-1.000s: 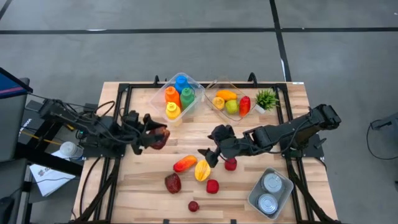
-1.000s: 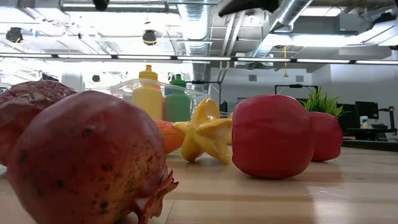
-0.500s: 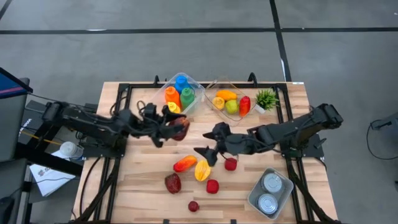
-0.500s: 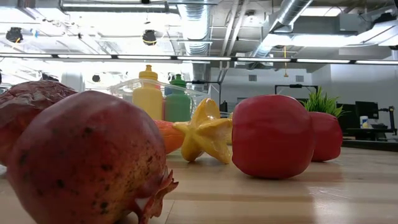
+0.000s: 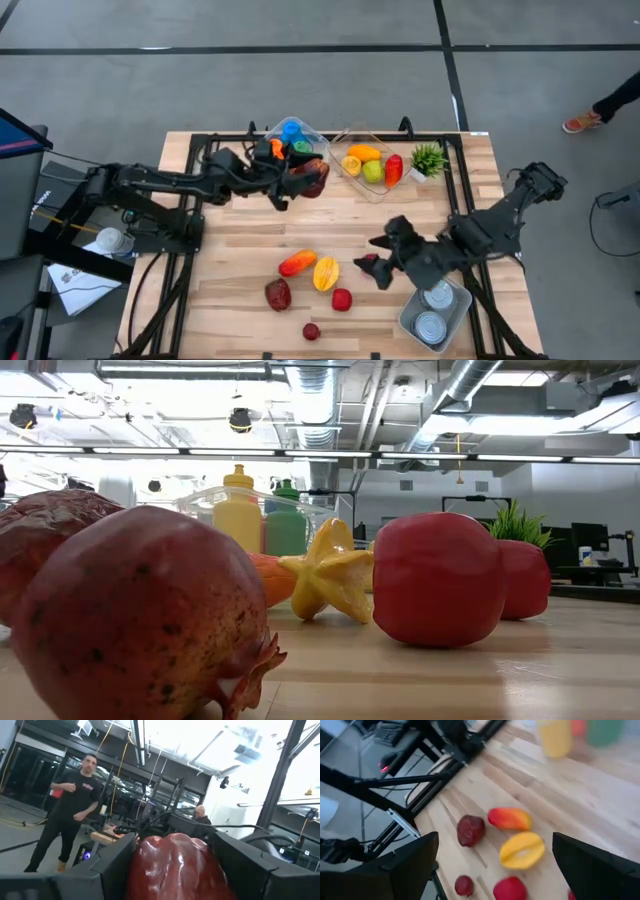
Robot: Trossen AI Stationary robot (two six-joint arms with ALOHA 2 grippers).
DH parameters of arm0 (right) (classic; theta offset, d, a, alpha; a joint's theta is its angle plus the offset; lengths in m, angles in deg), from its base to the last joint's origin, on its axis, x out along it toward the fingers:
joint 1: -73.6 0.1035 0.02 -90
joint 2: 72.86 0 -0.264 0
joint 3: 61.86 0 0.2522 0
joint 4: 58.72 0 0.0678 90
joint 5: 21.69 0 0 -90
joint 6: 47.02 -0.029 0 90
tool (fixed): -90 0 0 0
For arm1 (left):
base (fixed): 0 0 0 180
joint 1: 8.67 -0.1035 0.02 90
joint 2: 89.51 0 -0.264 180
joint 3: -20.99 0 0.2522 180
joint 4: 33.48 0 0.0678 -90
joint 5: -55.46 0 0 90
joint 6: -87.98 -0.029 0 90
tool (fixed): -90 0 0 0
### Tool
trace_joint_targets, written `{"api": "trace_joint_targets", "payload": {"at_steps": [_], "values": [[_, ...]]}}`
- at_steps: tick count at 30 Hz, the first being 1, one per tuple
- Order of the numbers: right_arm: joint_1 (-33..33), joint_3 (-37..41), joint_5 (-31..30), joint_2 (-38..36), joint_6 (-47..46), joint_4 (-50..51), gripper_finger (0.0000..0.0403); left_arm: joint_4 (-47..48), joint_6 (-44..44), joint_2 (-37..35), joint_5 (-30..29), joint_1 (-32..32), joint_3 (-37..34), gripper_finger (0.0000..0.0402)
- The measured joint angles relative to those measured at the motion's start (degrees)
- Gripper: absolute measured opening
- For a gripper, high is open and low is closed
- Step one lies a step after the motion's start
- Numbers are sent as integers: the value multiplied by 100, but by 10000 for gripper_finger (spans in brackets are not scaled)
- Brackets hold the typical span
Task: Pick & Place Food Item
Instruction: Put the left dark red apple into the right transparent bin
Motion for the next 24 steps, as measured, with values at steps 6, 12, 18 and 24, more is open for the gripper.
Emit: {"api": "trace_joint_targets", "payload": {"at_steps": [6, 12, 18, 24], "values": [[569, 2, -834, -20, -1321, 1003, 379, 48, 222, 517, 256, -202, 321, 251], [359, 4, -1267, 16, -1453, 1192, 379, -10, 833, 858, 803, -328, 632, 251], [-297, 4, -1267, 11, -1011, 1115, 379, -26, 890, 837, 910, -359, 725, 253], [-978, 4, -879, -28, 203, 124, 379, -76, 993, 826, 986, -357, 723, 252]]}}
